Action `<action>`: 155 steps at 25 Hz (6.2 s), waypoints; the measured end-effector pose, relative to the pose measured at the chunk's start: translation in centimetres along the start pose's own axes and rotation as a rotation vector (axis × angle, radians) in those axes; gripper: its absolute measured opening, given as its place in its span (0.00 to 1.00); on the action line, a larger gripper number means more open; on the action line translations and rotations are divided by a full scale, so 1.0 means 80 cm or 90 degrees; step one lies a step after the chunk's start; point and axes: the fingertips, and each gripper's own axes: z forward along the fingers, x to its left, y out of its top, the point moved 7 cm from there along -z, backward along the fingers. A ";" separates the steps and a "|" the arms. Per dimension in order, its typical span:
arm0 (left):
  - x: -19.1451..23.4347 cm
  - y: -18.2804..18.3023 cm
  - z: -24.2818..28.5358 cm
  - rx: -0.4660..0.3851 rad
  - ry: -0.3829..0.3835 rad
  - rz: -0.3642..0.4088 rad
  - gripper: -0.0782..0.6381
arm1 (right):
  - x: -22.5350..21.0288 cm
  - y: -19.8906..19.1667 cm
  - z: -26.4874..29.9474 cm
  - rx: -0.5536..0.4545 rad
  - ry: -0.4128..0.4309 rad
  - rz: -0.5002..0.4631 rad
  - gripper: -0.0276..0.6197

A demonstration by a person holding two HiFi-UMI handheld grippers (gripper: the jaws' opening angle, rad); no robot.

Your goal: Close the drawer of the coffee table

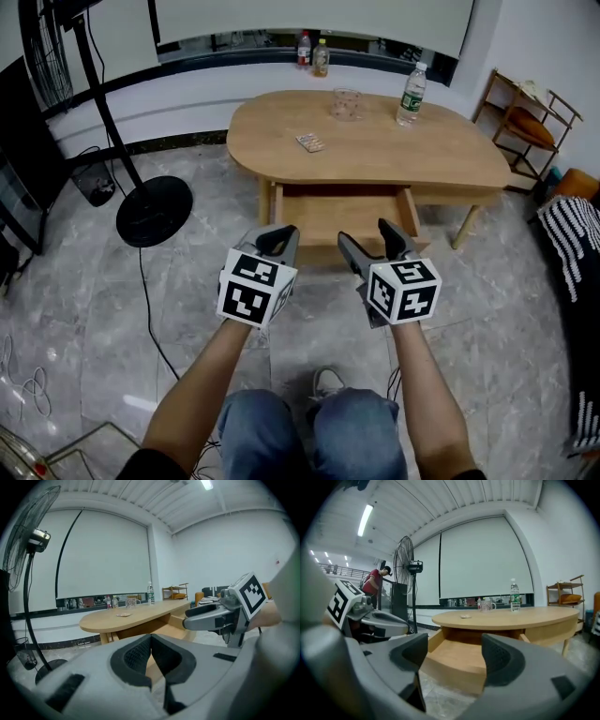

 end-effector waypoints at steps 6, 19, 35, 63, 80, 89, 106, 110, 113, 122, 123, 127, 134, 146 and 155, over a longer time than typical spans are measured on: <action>-0.012 -0.007 -0.001 -0.003 -0.004 0.004 0.12 | 0.003 -0.037 -0.009 0.007 -0.009 0.033 0.58; -0.048 -0.015 0.014 -0.017 -0.014 0.015 0.12 | 0.000 -0.122 -0.004 -0.020 0.002 0.206 0.60; -0.048 -0.071 0.007 0.013 -0.005 0.019 0.12 | -0.030 -0.198 0.045 -0.187 0.058 0.550 0.82; -0.029 -0.060 0.011 0.009 0.016 0.009 0.12 | -0.034 -0.164 0.056 -0.140 0.046 0.684 0.81; -0.004 -0.054 0.035 -0.002 0.030 -0.007 0.12 | -0.053 -0.157 0.091 -0.152 0.042 0.685 0.82; 0.021 -0.053 0.058 -0.001 0.045 -0.019 0.12 | -0.071 -0.149 0.132 -0.145 0.046 0.692 0.82; 0.056 -0.050 0.119 0.005 0.058 -0.048 0.12 | -0.109 -0.132 0.211 -0.135 0.060 0.688 0.82; 0.061 -0.050 0.128 0.008 0.061 -0.053 0.12 | -0.118 -0.129 0.226 -0.133 0.061 0.687 0.82; 0.066 -0.050 0.132 0.009 0.065 -0.053 0.12 | -0.124 -0.127 0.237 -0.134 0.059 0.687 0.81; 0.067 -0.039 0.134 0.013 0.065 -0.043 0.12 | -0.126 -0.126 0.241 -0.113 0.064 0.679 0.78; 0.065 -0.035 0.132 0.013 0.064 -0.042 0.12 | -0.125 -0.125 0.236 -0.103 0.058 0.668 0.75; 0.064 -0.003 0.117 0.013 0.057 -0.043 0.12 | -0.118 -0.104 0.203 -0.075 0.042 0.619 0.72; 0.058 0.115 0.085 0.023 0.027 -0.061 0.12 | -0.111 -0.007 0.115 -0.021 0.006 0.570 0.66; 0.074 0.409 -0.006 0.027 0.026 -0.054 0.12 | -0.106 0.333 0.021 0.014 0.027 0.395 0.42; 0.088 0.583 -0.063 0.023 0.059 -0.043 0.12 | -0.091 0.571 -0.013 0.036 0.069 0.161 0.21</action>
